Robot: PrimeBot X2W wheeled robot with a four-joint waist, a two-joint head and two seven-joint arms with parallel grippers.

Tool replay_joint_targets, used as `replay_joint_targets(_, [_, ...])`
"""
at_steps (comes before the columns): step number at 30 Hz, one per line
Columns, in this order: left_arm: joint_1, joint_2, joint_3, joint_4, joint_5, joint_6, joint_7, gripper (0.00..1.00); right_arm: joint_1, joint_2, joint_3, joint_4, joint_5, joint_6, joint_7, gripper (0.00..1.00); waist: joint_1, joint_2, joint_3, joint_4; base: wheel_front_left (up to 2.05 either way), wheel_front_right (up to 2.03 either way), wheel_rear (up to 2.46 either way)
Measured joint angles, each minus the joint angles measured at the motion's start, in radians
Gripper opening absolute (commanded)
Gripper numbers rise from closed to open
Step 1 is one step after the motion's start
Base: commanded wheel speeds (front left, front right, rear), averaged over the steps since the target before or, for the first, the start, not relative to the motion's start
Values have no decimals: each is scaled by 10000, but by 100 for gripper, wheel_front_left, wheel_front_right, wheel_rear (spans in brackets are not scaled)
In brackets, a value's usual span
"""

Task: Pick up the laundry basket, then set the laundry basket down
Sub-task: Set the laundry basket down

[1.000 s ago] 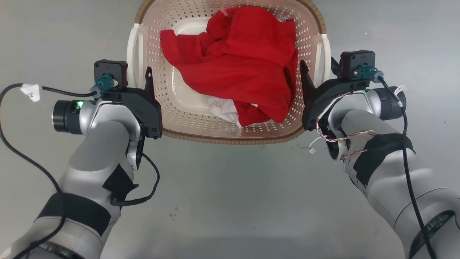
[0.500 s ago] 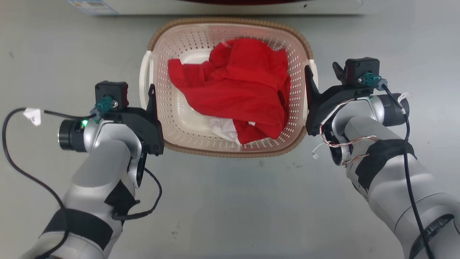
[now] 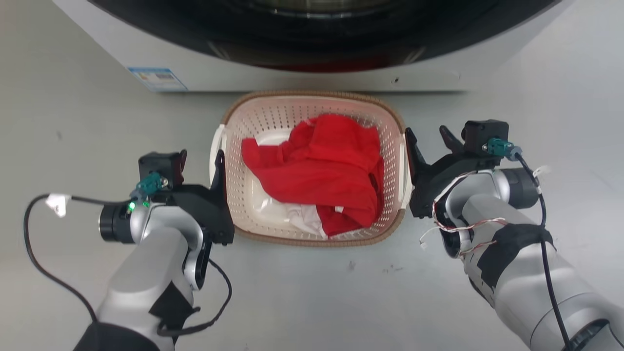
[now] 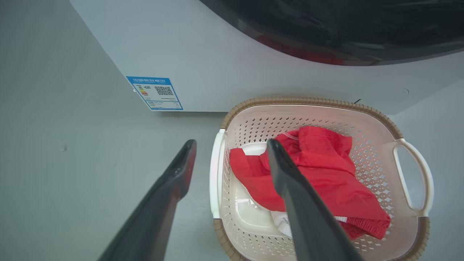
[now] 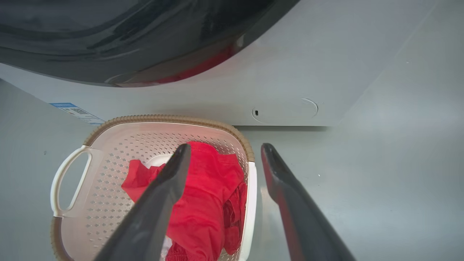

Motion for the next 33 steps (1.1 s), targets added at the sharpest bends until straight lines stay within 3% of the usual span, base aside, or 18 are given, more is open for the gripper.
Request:
replay_joint_targets(20, [3853,581,982,-2713,1116,462,0,100,3195,-368,-1697,-2065,-702,-228,0,100,-2,-1,-2958,-22,0,0,0])
replay_joint_targets(33, [7009,828,1720,-4646,2042,550,0,100,6474,-629,-2991,-4209,-1923,-456,2,100,-2,-1,-5060,-110,0,0,0])
